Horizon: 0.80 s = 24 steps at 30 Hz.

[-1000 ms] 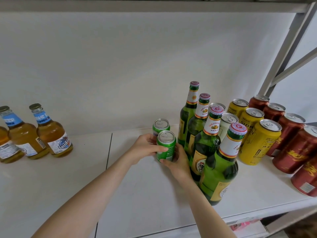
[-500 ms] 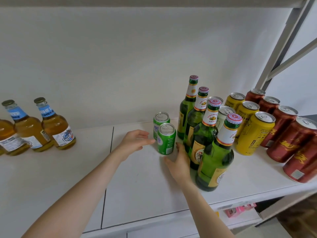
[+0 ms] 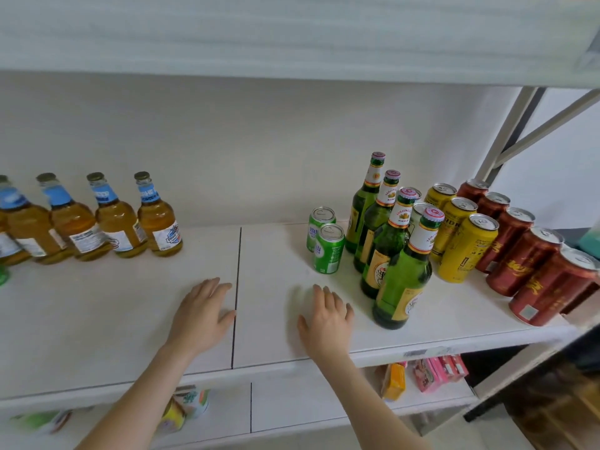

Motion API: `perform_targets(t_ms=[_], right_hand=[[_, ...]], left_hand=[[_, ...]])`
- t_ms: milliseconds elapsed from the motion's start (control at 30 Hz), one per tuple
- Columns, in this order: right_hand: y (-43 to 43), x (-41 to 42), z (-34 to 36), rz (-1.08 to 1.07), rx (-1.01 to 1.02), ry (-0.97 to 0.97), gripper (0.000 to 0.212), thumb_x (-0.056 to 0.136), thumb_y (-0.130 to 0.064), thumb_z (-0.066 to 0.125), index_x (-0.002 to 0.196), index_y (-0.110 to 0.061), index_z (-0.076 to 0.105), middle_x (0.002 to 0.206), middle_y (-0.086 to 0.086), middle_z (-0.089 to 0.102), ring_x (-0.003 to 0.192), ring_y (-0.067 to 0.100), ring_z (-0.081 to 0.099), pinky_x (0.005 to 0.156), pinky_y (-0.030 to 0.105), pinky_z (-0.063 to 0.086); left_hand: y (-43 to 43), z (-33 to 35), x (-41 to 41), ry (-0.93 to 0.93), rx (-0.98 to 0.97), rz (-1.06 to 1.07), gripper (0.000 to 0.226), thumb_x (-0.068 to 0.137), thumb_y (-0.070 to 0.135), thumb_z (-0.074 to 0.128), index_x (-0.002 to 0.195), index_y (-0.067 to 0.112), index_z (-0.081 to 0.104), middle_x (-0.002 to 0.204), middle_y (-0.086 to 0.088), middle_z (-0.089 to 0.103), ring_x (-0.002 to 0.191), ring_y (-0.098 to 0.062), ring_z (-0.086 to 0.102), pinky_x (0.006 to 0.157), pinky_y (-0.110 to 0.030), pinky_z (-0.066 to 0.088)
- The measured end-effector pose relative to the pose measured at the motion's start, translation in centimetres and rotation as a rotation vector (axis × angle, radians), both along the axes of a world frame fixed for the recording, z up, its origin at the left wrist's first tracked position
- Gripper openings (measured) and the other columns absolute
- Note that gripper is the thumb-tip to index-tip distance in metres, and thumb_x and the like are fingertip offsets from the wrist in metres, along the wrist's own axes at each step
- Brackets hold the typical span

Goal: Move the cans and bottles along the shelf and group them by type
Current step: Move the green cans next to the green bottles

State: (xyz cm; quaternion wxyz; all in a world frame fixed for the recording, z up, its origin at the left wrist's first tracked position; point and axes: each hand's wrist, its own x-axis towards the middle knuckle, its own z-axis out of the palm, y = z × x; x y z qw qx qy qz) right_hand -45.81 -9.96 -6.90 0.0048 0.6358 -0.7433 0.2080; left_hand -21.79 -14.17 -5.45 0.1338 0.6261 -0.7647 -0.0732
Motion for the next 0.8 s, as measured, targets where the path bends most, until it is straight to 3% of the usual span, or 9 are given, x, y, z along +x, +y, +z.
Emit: perform_targets(t_ms=[100, 200, 367, 567, 800], right_hand=[[1.0, 2.3, -0.1, 0.082, 0.071, 0.092, 0.073, 0.082, -0.038, 0.07, 0.145, -0.012, 0.043, 0.147, 0.013, 0.048, 0.137, 0.032, 0.043, 0.112, 0.056, 0.028], [1.8, 4.5, -0.4, 0.164, 0.12, 0.144, 0.073, 0.094, -0.042, 0.051, 0.154, -0.017, 0.018, 0.16, 0.01, 0.023, 0.148, 0.029, 0.018, 0.118, 0.054, 0.007], [4.3, 9.5, 0.3, 0.22, 0.124, 0.171, 0.074, 0.097, -0.045, 0.044, 0.155, -0.02, 0.007, 0.164, 0.01, 0.01, 0.15, 0.029, 0.009, 0.118, 0.055, 0.001], [6.9, 16.8, 0.7, 0.208, 0.151, 0.177, 0.075, 0.098, -0.049, 0.039, 0.156, -0.021, 0.0, 0.165, 0.008, 0.005, 0.151, 0.028, 0.002, 0.119, 0.054, -0.003], [8.0, 26.2, 0.7, 0.23, 0.152, 0.184, 0.077, 0.098, -0.052, 0.037, 0.156, -0.021, -0.002, 0.165, 0.008, 0.002, 0.152, 0.029, 0.0, 0.118, 0.055, -0.004]], left_hand=[[2.6, -0.8, 2.1, -0.113, -0.016, -0.003, 0.057, 0.097, 0.043, 0.051, 0.149, 0.022, 0.038, 0.161, -0.006, 0.025, 0.149, -0.025, 0.019, 0.118, -0.045, 0.022], [4.9, -1.4, 4.5, -0.156, -0.04, 0.026, 0.057, 0.098, 0.045, 0.047, 0.15, 0.024, 0.036, 0.162, -0.004, 0.023, 0.151, -0.023, 0.016, 0.119, -0.049, 0.018], [8.1, -1.5, 9.5, -0.184, -0.071, 0.066, 0.061, 0.097, 0.048, 0.046, 0.152, 0.025, 0.034, 0.162, -0.005, 0.024, 0.151, -0.025, 0.016, 0.119, -0.052, 0.017], [10.6, -0.8, 16.8, -0.275, -0.052, 0.081, 0.065, 0.099, 0.055, 0.03, 0.157, 0.03, 0.015, 0.166, -0.002, 0.006, 0.152, -0.023, 0.001, 0.12, -0.05, 0.005], [12.5, -0.2, 24.9, -0.34, -0.033, 0.112, 0.065, 0.1, 0.054, 0.028, 0.157, 0.031, 0.009, 0.166, -0.003, -0.001, 0.152, -0.023, -0.007, 0.119, -0.051, -0.003]])
